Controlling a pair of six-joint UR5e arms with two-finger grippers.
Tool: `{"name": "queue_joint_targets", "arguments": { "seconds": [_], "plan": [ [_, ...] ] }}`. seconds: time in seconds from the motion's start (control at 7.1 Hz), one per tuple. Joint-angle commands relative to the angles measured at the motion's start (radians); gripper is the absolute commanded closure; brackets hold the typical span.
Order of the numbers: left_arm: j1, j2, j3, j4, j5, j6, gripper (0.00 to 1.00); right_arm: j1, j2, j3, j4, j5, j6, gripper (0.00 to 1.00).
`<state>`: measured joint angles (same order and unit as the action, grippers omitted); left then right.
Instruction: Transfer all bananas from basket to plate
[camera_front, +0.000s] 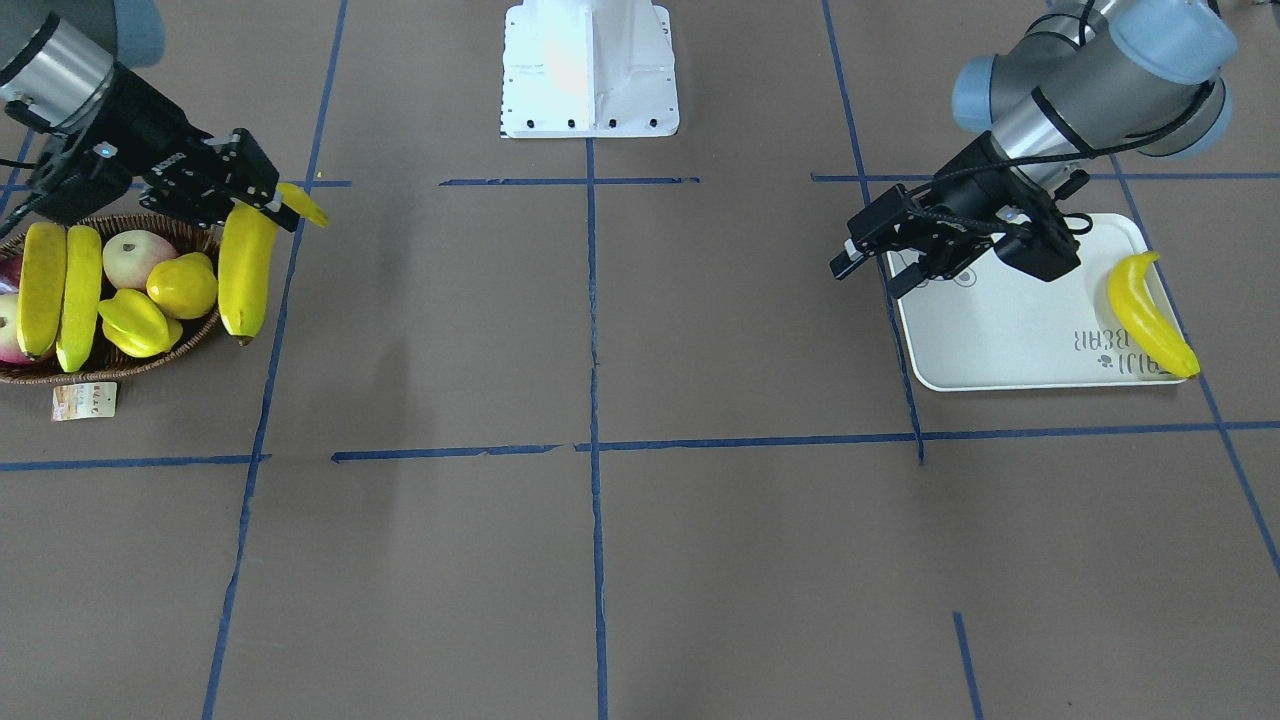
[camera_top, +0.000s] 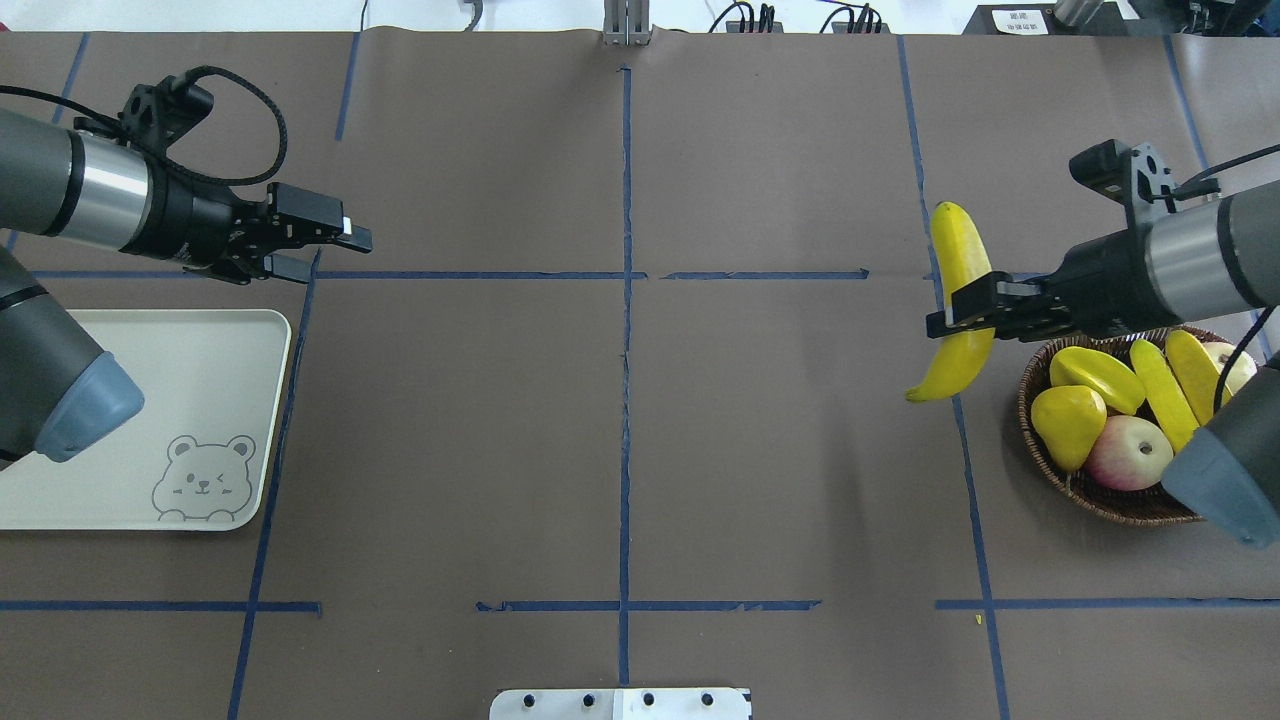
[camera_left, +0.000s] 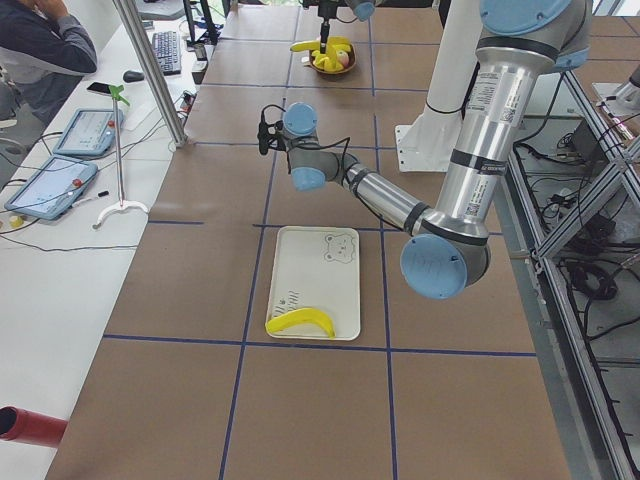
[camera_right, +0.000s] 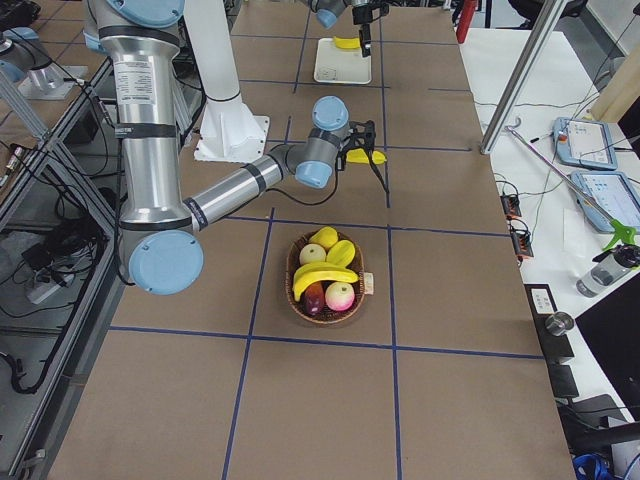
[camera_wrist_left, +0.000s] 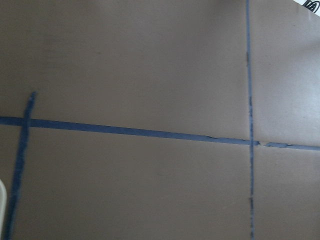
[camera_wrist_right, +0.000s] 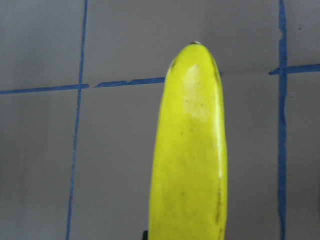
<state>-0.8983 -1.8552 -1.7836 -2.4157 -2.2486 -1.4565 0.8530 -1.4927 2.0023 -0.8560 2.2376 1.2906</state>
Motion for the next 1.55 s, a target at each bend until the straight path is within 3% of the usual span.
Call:
{"name": "queue_joint_targets", "arguments": {
  "seconds": [0.0, 0.14, 0.42, 0.85, 1.41],
  "plan": [
    [0.042, -0.065, 0.004, 0.006, 0.009, -0.076, 0.0, -0.174, 0.081, 0.003, 0.043, -0.242, 0.149, 0.92],
    [0.047, -0.1, 0.015, 0.007, 0.009, -0.097, 0.0, -0.242, 0.122, 0.004, 0.044, -0.319, 0.16, 0.92],
    [0.082, -0.157, 0.023, 0.009, 0.021, -0.143, 0.01, -0.334, 0.188, 0.003, 0.049, -0.386, 0.218, 0.91],
    [0.183, -0.235, 0.029, 0.013, 0.156, -0.197, 0.01, -0.526, 0.317, -0.014, 0.046, -0.613, 0.245, 0.91],
    [0.266, -0.282, 0.029, 0.013, 0.171, -0.309, 0.01, -0.537, 0.364, -0.054, 0.046, -0.627, 0.245, 0.9]
  ]
}}
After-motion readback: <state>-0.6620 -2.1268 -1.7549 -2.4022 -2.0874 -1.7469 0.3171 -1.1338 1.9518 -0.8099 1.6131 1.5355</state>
